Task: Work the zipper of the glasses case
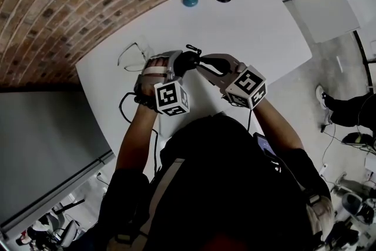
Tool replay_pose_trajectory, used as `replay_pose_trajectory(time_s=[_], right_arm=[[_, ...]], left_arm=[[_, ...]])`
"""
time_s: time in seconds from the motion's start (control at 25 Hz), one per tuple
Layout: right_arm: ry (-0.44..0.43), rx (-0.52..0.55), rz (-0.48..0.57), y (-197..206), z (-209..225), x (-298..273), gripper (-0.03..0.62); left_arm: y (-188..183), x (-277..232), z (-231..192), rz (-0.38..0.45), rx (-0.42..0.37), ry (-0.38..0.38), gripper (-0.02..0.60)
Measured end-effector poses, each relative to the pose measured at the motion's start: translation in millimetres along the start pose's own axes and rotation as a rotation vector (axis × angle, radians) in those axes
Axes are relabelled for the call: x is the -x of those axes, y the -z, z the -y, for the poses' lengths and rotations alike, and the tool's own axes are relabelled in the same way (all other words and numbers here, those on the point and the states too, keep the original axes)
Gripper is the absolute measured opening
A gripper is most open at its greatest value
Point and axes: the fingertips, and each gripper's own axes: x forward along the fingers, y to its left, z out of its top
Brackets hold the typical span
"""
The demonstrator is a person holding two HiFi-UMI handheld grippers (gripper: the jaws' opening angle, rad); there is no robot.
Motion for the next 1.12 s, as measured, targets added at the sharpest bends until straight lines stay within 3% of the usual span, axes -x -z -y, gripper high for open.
replay_pose_trajectory(time_s=[0.12,0.24,0.56,0.76,0.92,1.12], right_arm=[[-0.008,-0.071,-0.004,9,3,1,0.095],[0.002,-0.157,-0.008,23,8,-2,0.095],[-0.009,-0.334,0.021,47,12,-14,0.109],[-0.014,-0.38,0.024,52,16,-15,0.107],[-0.025,-0.435,0.042,50,22,-10,0.069],[-0.036,-0.416,0.009,51,21,-14,0.061]], left_arm=[[7,1,-3,-0.019,-0.025,0.002,0.275],[12,0,-5,-0.04,0.022,0.043,0.275],[24,-6,8,-0.217,0.027,0.169,0.275],[20,-12,16,-0.222,0.022,0.2,0.275],[17,-16,27,-0.202,0.027,0.231,0.275],[19,-17,28,-0.197,0.034,0.232,0.275]])
